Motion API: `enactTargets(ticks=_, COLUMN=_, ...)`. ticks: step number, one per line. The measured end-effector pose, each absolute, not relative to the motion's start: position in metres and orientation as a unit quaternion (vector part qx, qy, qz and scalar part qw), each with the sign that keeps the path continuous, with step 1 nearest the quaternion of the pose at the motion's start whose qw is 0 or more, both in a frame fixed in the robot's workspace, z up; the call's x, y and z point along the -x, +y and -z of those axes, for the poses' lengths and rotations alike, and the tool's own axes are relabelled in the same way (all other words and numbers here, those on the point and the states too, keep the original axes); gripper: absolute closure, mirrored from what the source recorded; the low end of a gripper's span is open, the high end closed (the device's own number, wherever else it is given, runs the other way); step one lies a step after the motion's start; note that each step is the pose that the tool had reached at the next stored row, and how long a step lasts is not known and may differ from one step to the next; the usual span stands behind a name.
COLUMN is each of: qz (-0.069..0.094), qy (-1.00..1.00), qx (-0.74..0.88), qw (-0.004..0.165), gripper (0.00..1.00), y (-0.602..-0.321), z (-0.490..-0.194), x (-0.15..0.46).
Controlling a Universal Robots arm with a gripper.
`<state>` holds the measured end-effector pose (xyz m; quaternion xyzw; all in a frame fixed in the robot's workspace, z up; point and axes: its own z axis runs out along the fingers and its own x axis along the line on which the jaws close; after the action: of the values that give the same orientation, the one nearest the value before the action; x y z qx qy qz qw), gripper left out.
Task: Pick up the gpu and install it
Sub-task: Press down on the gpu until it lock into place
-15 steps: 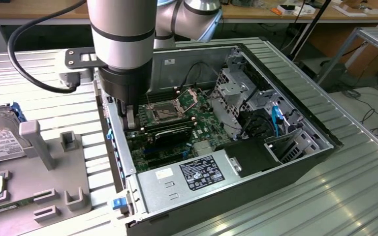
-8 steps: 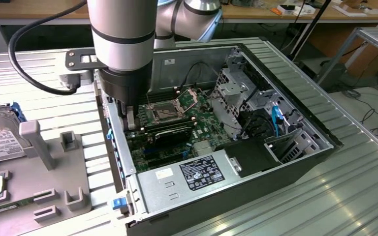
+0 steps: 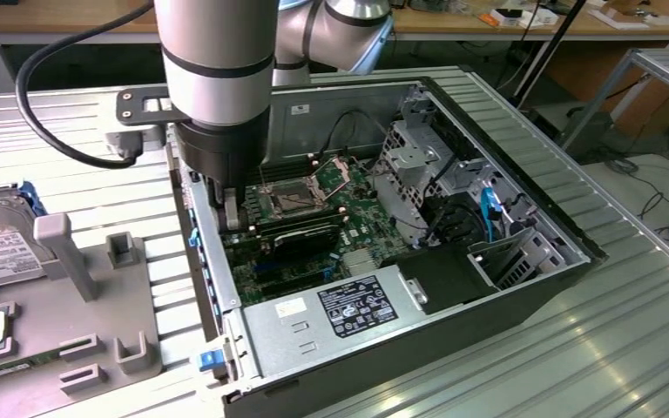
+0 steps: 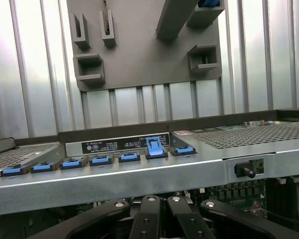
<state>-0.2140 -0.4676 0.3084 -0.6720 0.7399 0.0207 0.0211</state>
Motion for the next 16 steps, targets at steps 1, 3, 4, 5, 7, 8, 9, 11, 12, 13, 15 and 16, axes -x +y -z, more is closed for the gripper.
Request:
enactTargets(ticks=1, qz=-0.021, qy=0.740, qx=0.672, qw=0.021, gripper=0.89, y=-0.467, z=-0.308, x=0.214)
enactTargets(ticks=3, qz=-0.021, qy=0.740, qx=0.672, qw=0.021, gripper=0.89, y=-0.463, z=-0.309, x=0.215)
enactTargets(ticks=4, qz=-0.020, qy=0.740, qx=0.672, qw=0.020, gripper=0.89, y=-0.462, z=-0.310, x=0.216)
enactTargets(ticks=5, qz=-0.020, qy=0.740, qx=0.672, qw=0.020, gripper=0.89, y=-0.459, z=-0.309, x=0.216)
enactTargets(ticks=7, qz=-0.021, qy=0.740, qx=0.672, qw=0.022, gripper=0.89, y=-0.457, z=-0.307, x=0.215)
enactTargets(ticks=8, qz=-0.021, qy=0.740, qx=0.672, qw=0.022, gripper=0.89, y=-0.457, z=-0.308, x=0.215)
enactTargets(ticks=9, qz=-0.021, qy=0.740, qx=0.672, qw=0.021, gripper=0.89, y=-0.457, z=-0.308, x=0.215)
enactTargets(ticks=11, qz=-0.021, qy=0.740, qx=0.672, qw=0.020, gripper=0.89, y=-0.457, z=-0.309, x=0.215)
enactTargets(ticks=12, qz=-0.018, qy=0.740, qx=0.672, qw=0.015, gripper=0.89, y=-0.457, z=-0.310, x=0.213)
enactTargets(ticks=13, qz=-0.014, qy=0.740, qx=0.672, qw=0.010, gripper=0.89, y=-0.457, z=-0.310, x=0.211)
enactTargets(ticks=15, qz=-0.009, qy=0.740, qx=0.672, qw=0.003, gripper=0.89, y=-0.457, z=-0.311, x=0.209)
enactTargets(ticks=16, qz=-0.005, qy=0.740, qx=0.672, qw=-0.001, gripper=0.89, y=-0.457, z=-0.311, x=0.208)
